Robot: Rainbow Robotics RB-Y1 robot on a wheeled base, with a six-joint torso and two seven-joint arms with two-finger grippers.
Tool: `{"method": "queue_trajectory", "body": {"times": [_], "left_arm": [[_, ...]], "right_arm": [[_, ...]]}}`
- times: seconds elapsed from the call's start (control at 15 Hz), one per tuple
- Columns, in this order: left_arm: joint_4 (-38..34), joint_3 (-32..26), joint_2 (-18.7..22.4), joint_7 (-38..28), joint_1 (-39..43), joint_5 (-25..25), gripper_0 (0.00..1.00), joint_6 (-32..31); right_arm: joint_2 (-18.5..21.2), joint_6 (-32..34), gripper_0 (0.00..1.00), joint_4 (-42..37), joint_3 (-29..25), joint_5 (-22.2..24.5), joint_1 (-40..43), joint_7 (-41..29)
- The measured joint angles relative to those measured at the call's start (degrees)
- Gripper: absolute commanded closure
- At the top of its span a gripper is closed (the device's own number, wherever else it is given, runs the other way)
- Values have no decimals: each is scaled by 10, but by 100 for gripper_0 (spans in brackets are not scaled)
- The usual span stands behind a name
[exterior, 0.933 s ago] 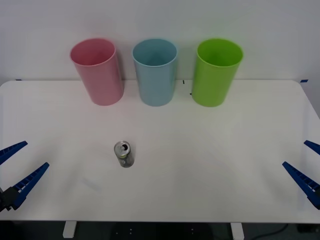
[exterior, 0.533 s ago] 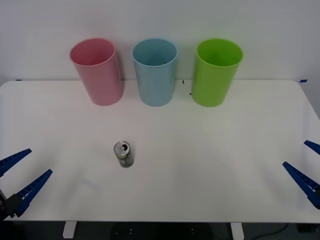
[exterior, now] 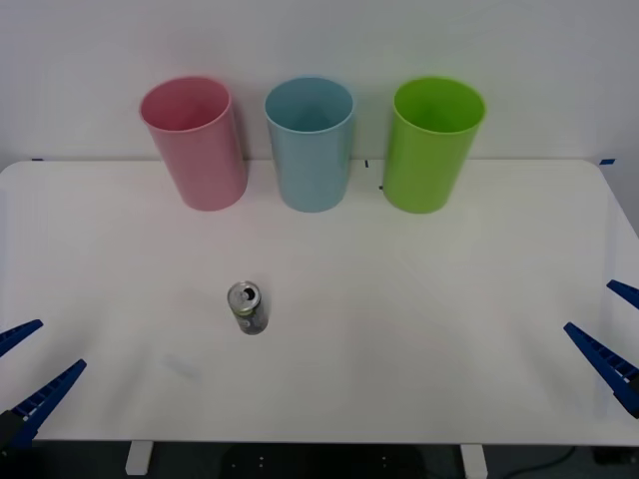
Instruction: Grasp the object on the table and drop it into the matching bin: aluminum can to the light blue bin, PET bottle to the pink bin.
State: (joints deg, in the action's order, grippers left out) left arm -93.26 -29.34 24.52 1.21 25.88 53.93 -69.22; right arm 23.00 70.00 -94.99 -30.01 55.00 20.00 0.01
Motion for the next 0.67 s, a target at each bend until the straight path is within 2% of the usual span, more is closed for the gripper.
{"method": "queue_trajectory", "body": {"times": [0.33, 0.67], "left_arm": [[61, 8, 0, 62, -7, -4, 0, 2], [101, 63, 0, 100, -40, 7, 0, 9]], "right_arm": [[0, 0, 0, 0, 0, 0, 0, 0], [0, 0, 0, 0, 0, 0, 0, 0]]}}
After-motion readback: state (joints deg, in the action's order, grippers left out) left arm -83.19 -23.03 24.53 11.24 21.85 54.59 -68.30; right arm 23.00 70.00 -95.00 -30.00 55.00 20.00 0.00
